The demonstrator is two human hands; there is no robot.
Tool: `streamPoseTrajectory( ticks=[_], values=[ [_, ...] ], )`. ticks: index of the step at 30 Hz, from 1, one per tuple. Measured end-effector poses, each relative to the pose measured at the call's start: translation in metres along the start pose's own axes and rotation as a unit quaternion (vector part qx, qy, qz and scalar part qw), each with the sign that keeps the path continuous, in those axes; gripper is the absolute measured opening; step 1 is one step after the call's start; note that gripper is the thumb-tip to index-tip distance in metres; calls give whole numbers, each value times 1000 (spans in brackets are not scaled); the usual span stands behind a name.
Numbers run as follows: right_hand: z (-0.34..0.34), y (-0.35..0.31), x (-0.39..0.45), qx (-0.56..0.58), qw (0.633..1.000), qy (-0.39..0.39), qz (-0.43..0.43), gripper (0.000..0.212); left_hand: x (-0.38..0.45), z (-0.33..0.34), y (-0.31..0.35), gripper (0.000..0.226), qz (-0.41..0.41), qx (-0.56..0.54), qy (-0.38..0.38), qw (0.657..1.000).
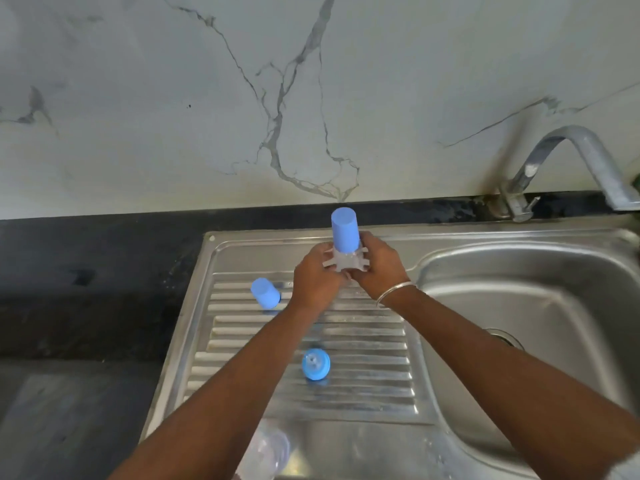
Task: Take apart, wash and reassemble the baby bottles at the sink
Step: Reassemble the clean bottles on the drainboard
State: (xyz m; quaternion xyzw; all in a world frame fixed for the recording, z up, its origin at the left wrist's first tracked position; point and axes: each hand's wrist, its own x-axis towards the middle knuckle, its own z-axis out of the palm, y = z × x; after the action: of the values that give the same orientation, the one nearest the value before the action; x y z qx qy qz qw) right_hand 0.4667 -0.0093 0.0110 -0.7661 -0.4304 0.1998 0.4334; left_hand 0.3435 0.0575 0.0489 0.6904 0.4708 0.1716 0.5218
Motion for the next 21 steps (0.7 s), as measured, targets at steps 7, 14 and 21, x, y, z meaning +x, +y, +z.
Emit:
streamPoseTrajectory(
  ticks=[7,14,21],
  values=[
    [15,13,35,-31,999,13,9,64,37,1,1,58,-24,0,-30,999],
    [21,26,39,-1,999,16,40,74,39,-5,5,67,-45,7,-56,997],
    [6,15,-15,21,993,97,68,85,-2,-30,8,39,-21,-30,28,999]
  ],
)
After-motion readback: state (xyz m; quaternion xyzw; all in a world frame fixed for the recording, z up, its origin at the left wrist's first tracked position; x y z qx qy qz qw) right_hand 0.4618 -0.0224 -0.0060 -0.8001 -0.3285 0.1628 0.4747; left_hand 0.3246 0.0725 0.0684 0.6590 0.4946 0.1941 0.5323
